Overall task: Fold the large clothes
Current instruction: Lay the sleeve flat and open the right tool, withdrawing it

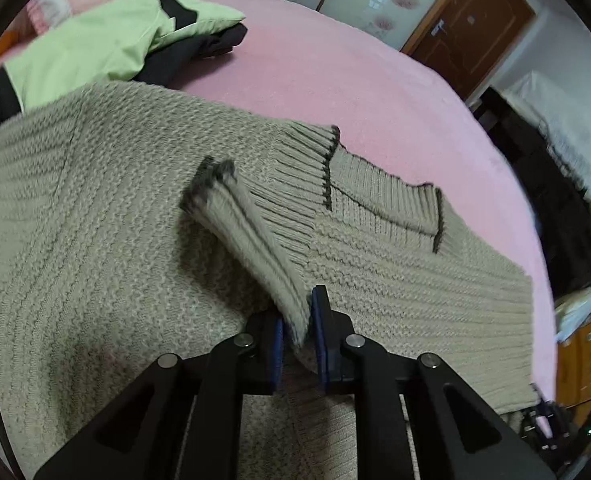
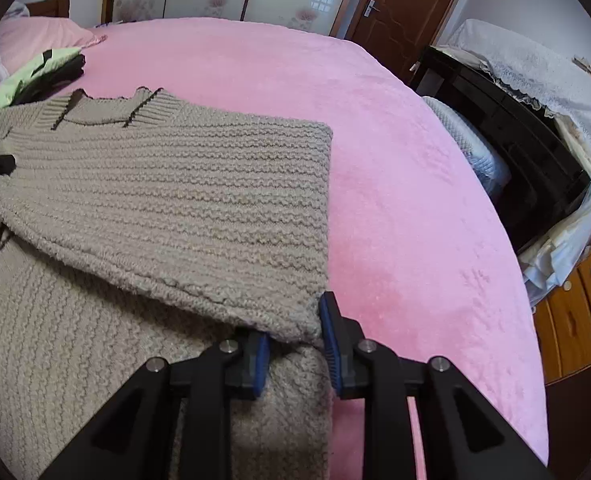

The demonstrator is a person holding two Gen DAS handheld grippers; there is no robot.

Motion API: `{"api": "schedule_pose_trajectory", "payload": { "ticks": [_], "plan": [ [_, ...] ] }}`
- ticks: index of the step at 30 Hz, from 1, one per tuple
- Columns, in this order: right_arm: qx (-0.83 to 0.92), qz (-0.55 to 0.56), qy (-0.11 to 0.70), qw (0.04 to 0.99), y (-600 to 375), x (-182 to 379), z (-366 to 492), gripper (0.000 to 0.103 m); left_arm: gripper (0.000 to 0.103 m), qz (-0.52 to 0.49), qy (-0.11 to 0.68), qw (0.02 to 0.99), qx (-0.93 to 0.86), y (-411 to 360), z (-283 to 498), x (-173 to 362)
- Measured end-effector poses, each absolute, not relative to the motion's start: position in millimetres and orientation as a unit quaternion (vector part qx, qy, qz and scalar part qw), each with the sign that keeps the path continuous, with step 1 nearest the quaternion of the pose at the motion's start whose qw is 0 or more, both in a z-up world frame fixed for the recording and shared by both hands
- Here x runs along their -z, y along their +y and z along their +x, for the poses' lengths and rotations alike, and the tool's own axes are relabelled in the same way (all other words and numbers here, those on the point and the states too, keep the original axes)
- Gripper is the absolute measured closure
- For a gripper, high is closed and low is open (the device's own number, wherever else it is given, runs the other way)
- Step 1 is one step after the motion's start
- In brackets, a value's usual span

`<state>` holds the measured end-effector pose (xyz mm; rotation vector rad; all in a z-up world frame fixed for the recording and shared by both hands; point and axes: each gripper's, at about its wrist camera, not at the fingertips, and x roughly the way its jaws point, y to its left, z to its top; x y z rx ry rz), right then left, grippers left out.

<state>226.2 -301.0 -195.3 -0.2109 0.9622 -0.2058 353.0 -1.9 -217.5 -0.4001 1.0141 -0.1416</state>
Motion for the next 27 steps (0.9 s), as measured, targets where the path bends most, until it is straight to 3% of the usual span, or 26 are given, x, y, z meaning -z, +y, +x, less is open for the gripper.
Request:
{"api": "schedule_pose_trajectory", "payload": {
  "ticks": [6, 11, 14, 18, 27],
  "plan": [
    [0.100, -0.101, 0.460, 0.876, -296, 191, 219, 0.070, 0.088, -0.215, 0.464, 0.857, 0.053, 35, 357, 203],
    [0.079, -0.033, 0.460, 0.884, -306, 168, 202, 0.067, 0.087, -0.186, 0.467, 0.864, 0.014, 49, 348, 190],
    [0.069, -0.015, 0.442, 0.894, -304, 148, 192, 0.067, 0.075, -0.144, 0.451, 0.881, -0.020, 46, 337, 168],
    [0.053, -0.006, 0.411, 0.910, -289, 124, 191, 0.067, 0.037, -0.127, 0.416, 0.901, -0.004, 30, 327, 140],
    [0.016, 0.007, 0.448, 0.894, -244, 151, 248, 0.067, 0.035, -0.068, 0.476, 0.877, 0.002, -12, 359, 181]
  ]
}}
